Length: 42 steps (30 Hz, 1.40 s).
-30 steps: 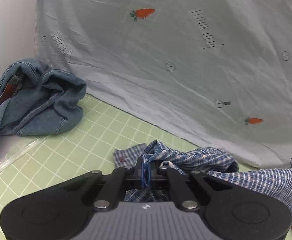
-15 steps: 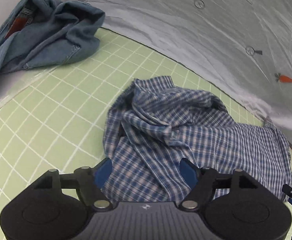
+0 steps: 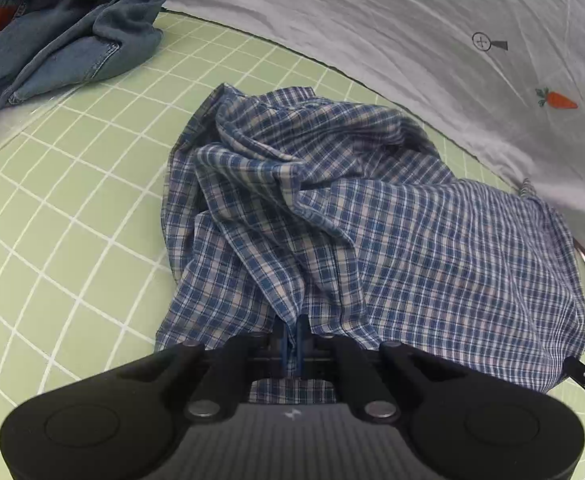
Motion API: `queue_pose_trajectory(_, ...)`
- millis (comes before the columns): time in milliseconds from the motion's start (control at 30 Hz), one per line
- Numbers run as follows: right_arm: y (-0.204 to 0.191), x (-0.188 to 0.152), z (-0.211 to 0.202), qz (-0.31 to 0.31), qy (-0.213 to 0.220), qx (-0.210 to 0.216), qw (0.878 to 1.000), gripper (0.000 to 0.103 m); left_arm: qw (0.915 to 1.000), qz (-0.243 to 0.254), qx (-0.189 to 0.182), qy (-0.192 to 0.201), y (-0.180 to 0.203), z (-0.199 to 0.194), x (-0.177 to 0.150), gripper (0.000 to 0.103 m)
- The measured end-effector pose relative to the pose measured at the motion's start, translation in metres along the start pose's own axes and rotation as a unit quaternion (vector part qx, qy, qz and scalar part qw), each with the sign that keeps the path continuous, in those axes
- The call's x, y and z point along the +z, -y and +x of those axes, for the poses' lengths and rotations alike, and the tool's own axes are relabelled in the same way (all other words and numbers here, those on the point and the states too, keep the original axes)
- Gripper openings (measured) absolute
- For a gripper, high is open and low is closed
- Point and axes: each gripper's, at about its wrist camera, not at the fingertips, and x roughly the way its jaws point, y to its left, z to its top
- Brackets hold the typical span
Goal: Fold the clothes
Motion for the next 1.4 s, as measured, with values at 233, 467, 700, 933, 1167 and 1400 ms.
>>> queue_pose_trajectory(233,0.03,0.011,-0.085,-0.03,0.081,-0.027,0.996,0.0,0.9982,-0.028,-0.02,0.05,-0.025,-0.073,-0.016,0.001)
queue_pose_trajectory(467,0.064,0.017,-0.119,-0.019,0.105,-0.049,0.993,0.002,0.9935,-0.058,0.038,0.09,-0.064,-0.103,-0.022,0.005)
queue_pose_trajectory(700,0.034,-0.026,-0.065,-0.049,0.019,-0.038,0.998,0.041,0.992,-0.09,0.048,0.074,-0.061,-0.094,-0.032,0.063)
queue_pose_trajectory(933,-0.002,-0.048,-0.008,-0.085,-0.053,0.006,0.995,0.067,0.9933,-0.107,0.031,0.033,-0.051,-0.057,-0.029,0.069)
queue_pose_trajectory(1167,-0.02,-0.054,0.024,-0.133,-0.077,0.004,0.988,0.08,0.9937,-0.095,0.058,0.008,-0.05,-0.037,-0.026,0.073)
queue_pose_trajectory(1400,-0.034,-0.052,0.038,-0.159,-0.08,0.033,0.984,0.056,0.9949,-0.083,0.057,-0.012,-0.054,-0.027,-0.026,0.057)
